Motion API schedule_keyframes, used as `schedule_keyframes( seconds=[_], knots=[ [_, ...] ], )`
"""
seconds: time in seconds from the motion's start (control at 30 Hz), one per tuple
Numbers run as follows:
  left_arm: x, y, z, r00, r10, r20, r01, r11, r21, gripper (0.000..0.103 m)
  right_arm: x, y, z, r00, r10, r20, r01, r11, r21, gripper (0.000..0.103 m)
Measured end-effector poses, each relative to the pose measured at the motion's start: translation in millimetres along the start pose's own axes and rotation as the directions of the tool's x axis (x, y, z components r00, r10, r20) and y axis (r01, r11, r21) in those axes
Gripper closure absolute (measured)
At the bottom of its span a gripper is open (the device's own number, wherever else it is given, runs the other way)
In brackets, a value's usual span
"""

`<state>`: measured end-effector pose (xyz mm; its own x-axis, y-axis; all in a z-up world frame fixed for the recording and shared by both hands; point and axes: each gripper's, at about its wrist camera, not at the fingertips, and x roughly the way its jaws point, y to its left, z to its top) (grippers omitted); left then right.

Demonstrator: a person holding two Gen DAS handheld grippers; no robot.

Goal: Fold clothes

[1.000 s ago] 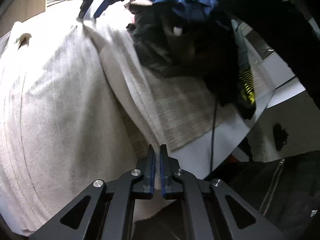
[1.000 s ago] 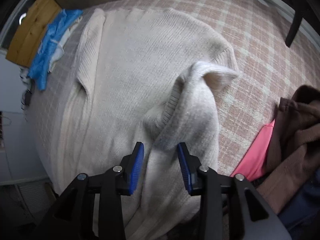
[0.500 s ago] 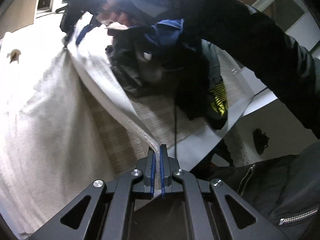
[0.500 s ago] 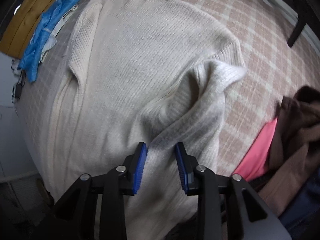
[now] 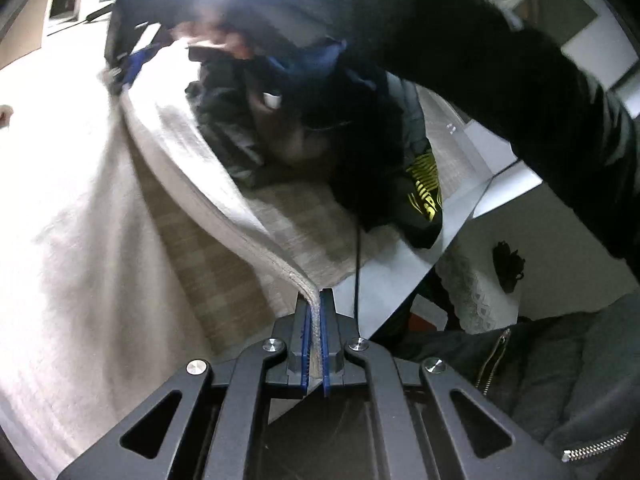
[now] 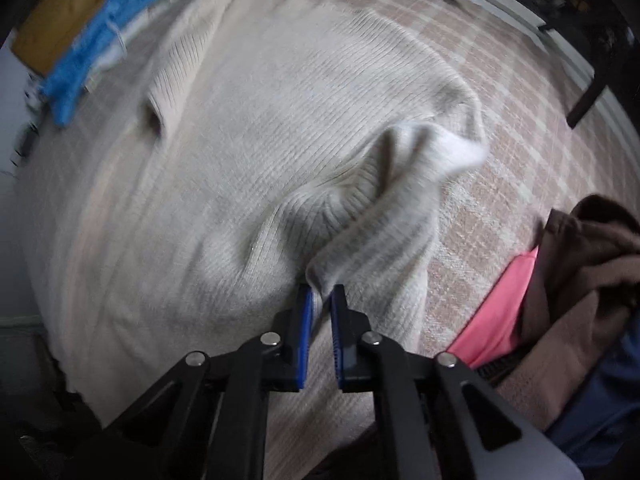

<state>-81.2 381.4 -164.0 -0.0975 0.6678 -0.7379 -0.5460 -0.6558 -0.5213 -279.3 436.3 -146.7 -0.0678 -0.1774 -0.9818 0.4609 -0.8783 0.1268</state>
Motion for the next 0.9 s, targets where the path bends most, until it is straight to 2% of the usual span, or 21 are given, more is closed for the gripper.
schedule_keyframes(
  seconds=[0.07,0.17,0.27,0.4,0.53,0.63,0.67,0.7,0.73,0.83,0.9],
  knots=[
    [-8.9,3.1,-0.9,1.000,-0.006,0.020,0.006,1.000,-0.007,0.100,-12.6,-12.0,-2.4,0.999,0.046,0.025,-0.047,0.998,0.032,0.095],
    [-36.3,10.5,-5.4,0.995,-0.023,0.096,0.027,0.999,-0.041,0.100,-40.2,-23.7,-3.6,0.990,0.111,0.092,-0.119,0.989,0.084,0.095],
    [-53.3,22.6,-16.8,0.991,-0.007,0.130,0.019,0.996,-0.089,0.100,-65.4,-24.3,3.7,0.976,0.158,0.149,-0.173,0.980,0.099,0.095],
    [-56.1,42.8,-40.0,0.994,0.036,0.101,-0.020,0.987,-0.157,0.100,-67.4,25.8,21.6,0.968,0.195,0.157,-0.203,0.979,0.035,0.095],
    [-46.9,83.1,-68.3,0.995,0.096,0.024,-0.086,0.958,-0.273,0.099,4.1,75.6,73.6,0.979,0.204,0.011,-0.204,0.978,0.040,0.091],
    [-46.7,107.7,-80.9,0.984,0.173,-0.036,-0.175,0.929,-0.328,0.099,-9.8,61.0,73.5,0.960,0.270,0.074,-0.276,0.957,0.091,0.076],
    [-53.4,111.4,-83.4,0.980,0.196,-0.030,-0.195,0.921,-0.337,0.099,-22.6,48.4,69.7,0.951,0.283,0.124,-0.296,0.950,0.102,0.071],
    [-61.0,114.4,-85.7,0.975,0.219,-0.020,-0.213,0.914,-0.346,0.099,-34.5,36.9,64.2,0.949,0.268,0.166,-0.287,0.952,0.104,0.068],
    [-69.8,116.2,-87.8,0.970,0.242,-0.006,-0.228,0.906,-0.355,0.098,-45.1,26.7,56.7,0.956,0.219,0.194,-0.241,0.966,0.098,0.068],
    [-89.0,116.3,-88.9,0.952,0.305,0.019,-0.278,0.889,-0.364,0.094,-50.7,6.0,25.1,0.977,0.101,0.186,-0.118,0.990,0.081,0.068],
    [-90.2,110.5,-83.0,0.955,0.296,0.028,-0.270,0.902,-0.337,0.094,-38.5,4.2,8.8,0.985,0.063,0.161,-0.073,0.996,0.058,0.068]
  ],
)
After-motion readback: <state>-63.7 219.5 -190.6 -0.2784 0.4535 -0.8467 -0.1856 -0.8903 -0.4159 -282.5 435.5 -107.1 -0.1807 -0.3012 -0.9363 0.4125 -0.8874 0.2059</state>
